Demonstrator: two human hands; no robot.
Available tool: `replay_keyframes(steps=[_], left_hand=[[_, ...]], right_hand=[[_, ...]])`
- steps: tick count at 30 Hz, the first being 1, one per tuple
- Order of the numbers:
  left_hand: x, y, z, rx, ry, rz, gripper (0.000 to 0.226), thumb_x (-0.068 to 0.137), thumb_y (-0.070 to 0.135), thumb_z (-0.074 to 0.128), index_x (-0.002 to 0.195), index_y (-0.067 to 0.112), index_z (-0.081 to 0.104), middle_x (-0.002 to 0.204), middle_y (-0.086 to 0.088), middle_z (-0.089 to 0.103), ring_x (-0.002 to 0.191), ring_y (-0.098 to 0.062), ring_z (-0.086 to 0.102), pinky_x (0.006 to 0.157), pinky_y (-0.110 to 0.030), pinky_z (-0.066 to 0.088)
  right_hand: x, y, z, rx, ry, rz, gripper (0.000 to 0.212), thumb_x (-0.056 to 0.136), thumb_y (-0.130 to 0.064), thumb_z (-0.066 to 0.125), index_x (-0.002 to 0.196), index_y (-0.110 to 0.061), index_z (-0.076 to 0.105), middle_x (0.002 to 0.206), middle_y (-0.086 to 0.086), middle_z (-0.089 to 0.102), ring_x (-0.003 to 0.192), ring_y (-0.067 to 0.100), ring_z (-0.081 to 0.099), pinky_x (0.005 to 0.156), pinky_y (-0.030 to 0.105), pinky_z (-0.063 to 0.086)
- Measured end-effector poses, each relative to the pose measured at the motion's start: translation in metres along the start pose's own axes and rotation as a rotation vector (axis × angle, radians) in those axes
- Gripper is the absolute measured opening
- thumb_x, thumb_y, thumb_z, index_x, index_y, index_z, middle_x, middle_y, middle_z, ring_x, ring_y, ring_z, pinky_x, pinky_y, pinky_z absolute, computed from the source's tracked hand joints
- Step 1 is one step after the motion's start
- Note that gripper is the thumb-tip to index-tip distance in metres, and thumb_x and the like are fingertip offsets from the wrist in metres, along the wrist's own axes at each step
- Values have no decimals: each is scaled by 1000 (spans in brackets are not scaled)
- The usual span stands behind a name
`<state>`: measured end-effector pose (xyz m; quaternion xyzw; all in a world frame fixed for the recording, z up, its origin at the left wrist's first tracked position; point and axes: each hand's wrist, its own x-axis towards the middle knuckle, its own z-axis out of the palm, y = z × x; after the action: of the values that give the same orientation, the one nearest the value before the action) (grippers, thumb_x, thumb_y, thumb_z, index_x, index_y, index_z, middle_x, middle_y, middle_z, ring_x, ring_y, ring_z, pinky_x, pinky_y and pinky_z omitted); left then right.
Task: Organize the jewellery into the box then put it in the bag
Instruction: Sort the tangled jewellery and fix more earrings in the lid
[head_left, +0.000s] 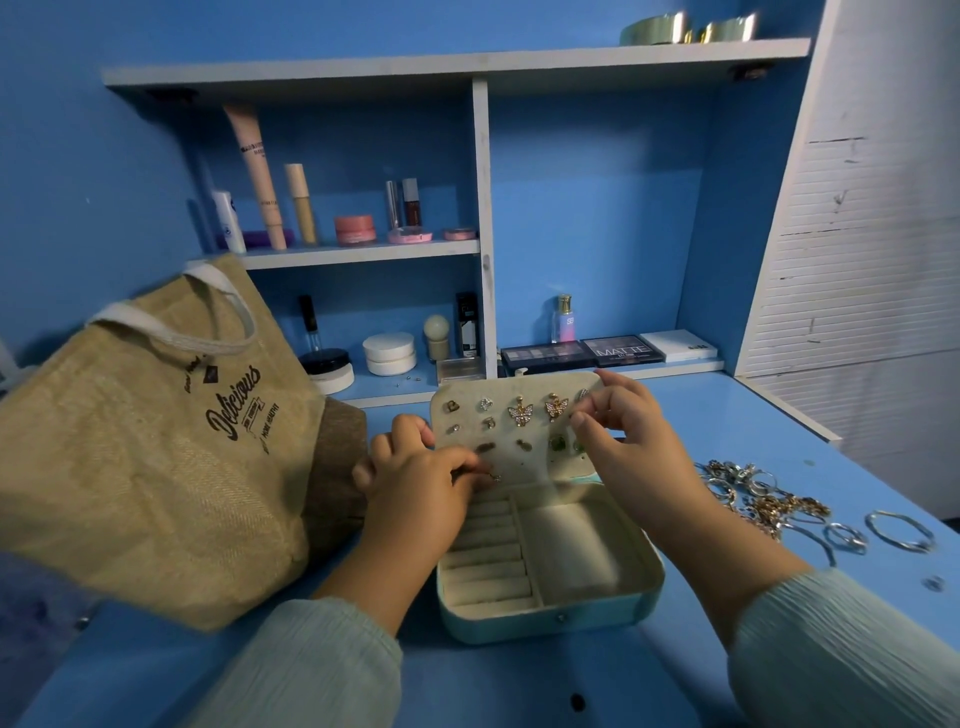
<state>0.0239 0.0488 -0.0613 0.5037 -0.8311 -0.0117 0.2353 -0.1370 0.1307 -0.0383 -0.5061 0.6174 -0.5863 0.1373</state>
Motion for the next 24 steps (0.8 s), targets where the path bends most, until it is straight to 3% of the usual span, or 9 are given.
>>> replay_keyframes(steps=[4,7,11,14,17,21,24], left_hand=[[-1,0,-1,-21,34,-10,22,86,54,52,103,47,63,103,10,18,109,-17,23,95,-37,20],[-1,0,2,-3,68,-5,20,85,53,55,100,45,65,105,9,21,107,-17,23,91,-36,20],[-1,-2,8,-11,298,80,13,71,39,77,79,32,70,104,-2,43,98,-25,36,82,-39,23],[0,-3,12,30,322,94,20,64,38,82,71,29,65,98,-2,45,92,-26,40,77,-35,16],[0,-1,12,95,373,107,42,48,40,89,62,27,52,85,-3,49,76,-26,49,69,-35,27],[1,-2,18,84,486,66,63,39,45,90,77,18,48,84,-9,52,72,-29,54,63,-38,43],[1,-5,24,-42,450,7,85,40,43,90,102,13,39,101,-19,54,86,-37,57,70,-47,47]], right_hand=[[1,2,1,-9,-1,1,22,89,-3,54,71,-16,55,97,-16,51,123,-5,31,95,14,29],[1,2,2,-6,4,-1,22,89,-3,55,71,-16,55,103,-11,50,120,-8,32,90,7,32],[0,2,1,-11,14,0,27,88,-2,55,68,-20,55,111,-4,49,114,-12,35,82,1,33],[-1,1,1,-16,9,7,27,89,-3,54,68,-20,54,112,-6,48,119,-7,31,80,-4,29],[-2,1,1,-15,1,15,24,89,-4,55,70,-18,55,120,-3,46,114,-14,32,76,-9,26],[-3,0,1,-17,-12,5,24,89,-4,55,70,-18,54,129,1,43,94,-38,27,74,-10,26],[-4,-2,1,-28,-13,-1,24,89,-5,55,70,-19,54,130,2,43,94,-38,28,76,-2,30]])
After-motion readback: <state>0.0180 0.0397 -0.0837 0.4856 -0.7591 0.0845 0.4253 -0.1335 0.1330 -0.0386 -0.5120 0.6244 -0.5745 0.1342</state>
